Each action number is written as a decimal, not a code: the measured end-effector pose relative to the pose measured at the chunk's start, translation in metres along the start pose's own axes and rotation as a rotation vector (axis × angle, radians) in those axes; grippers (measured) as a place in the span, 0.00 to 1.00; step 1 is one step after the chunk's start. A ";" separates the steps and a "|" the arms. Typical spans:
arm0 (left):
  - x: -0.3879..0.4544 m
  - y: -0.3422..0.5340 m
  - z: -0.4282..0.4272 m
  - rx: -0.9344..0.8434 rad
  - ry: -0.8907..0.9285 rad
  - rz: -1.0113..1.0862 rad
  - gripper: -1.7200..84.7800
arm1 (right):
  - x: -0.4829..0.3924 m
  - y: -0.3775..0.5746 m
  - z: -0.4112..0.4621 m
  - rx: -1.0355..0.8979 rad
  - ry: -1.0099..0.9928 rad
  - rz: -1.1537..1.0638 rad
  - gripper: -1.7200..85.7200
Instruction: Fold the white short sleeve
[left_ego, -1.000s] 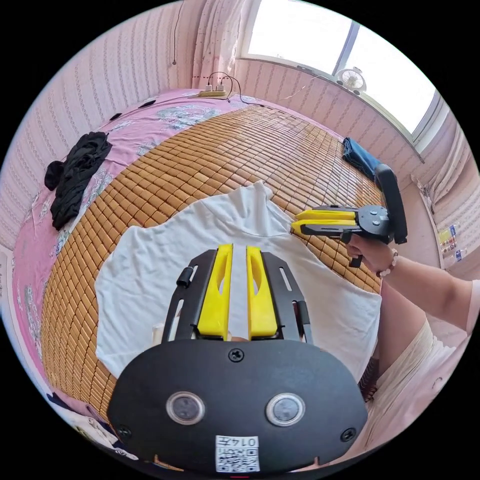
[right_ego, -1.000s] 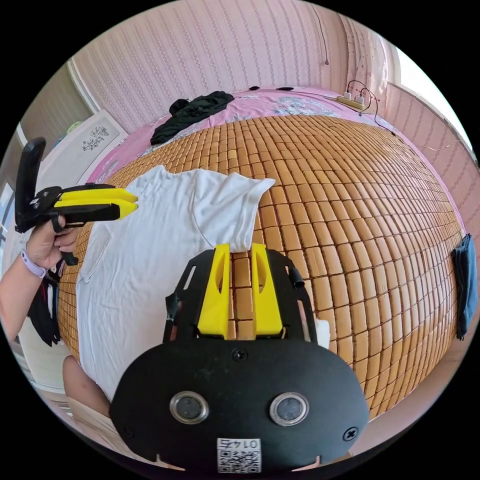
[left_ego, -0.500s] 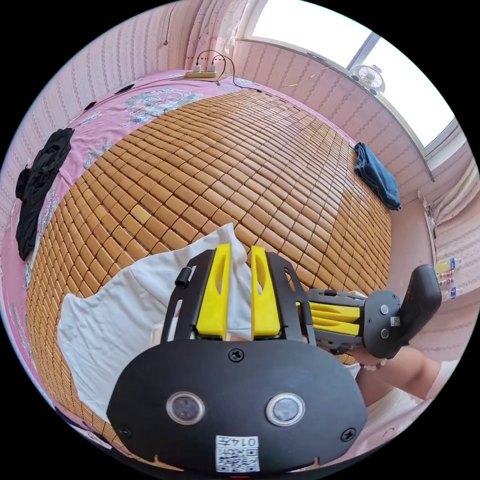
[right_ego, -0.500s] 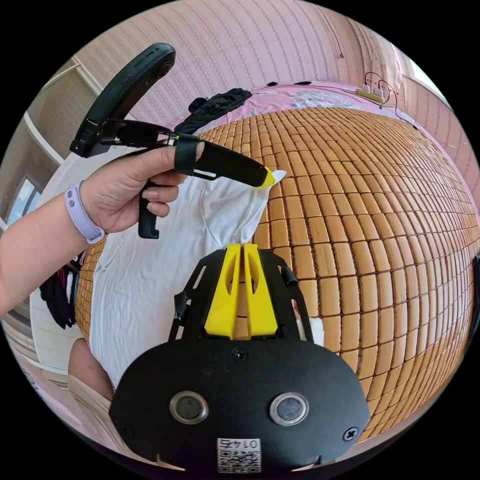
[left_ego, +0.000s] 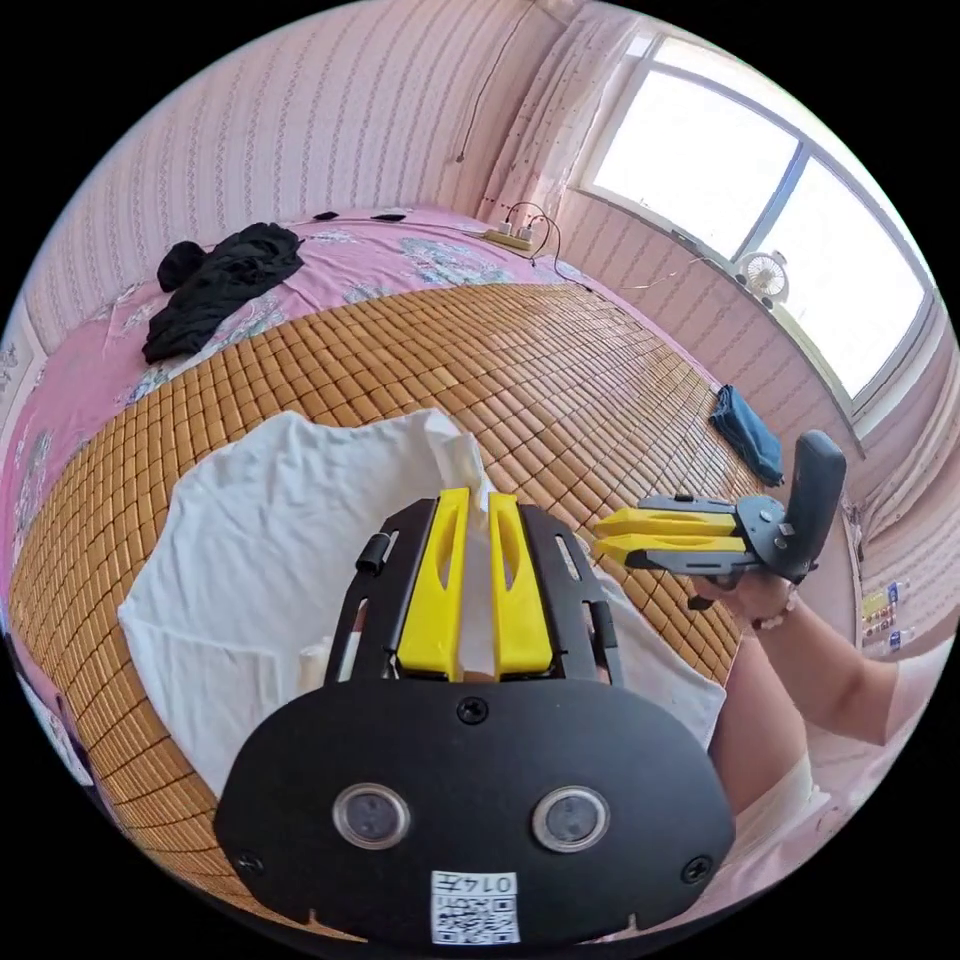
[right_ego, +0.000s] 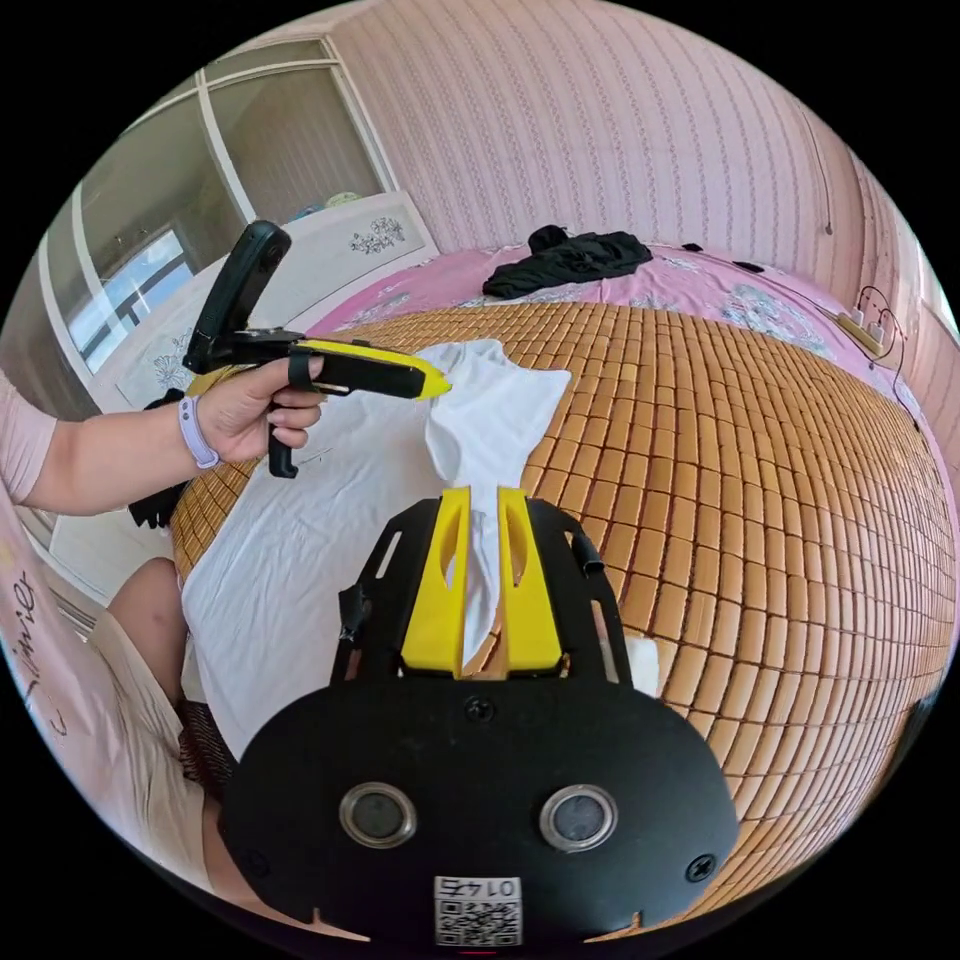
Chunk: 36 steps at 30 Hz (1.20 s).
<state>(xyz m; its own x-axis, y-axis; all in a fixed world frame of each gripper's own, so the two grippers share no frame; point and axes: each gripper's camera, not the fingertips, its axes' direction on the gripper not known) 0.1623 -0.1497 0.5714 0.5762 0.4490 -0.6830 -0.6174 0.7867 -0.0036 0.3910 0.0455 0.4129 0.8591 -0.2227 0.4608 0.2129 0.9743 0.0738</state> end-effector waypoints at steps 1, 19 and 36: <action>-0.017 0.024 -0.010 0.001 -0.005 -0.021 0.03 | -0.001 0.000 0.000 -0.001 -0.004 -0.003 0.09; -0.258 0.139 -0.088 0.101 -0.059 -0.541 0.17 | 0.068 -0.148 0.115 -0.161 0.095 0.195 0.11; -0.272 0.125 -0.160 0.216 -0.075 -0.420 0.01 | 0.103 -0.195 0.038 0.001 0.022 0.229 0.03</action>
<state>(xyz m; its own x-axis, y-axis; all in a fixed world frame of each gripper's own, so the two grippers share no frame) -0.1572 -0.2411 0.6400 0.7939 0.0960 -0.6005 -0.2016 0.9732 -0.1108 0.4206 -0.1666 0.4798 0.8950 0.0034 0.4460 0.0111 0.9995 -0.0299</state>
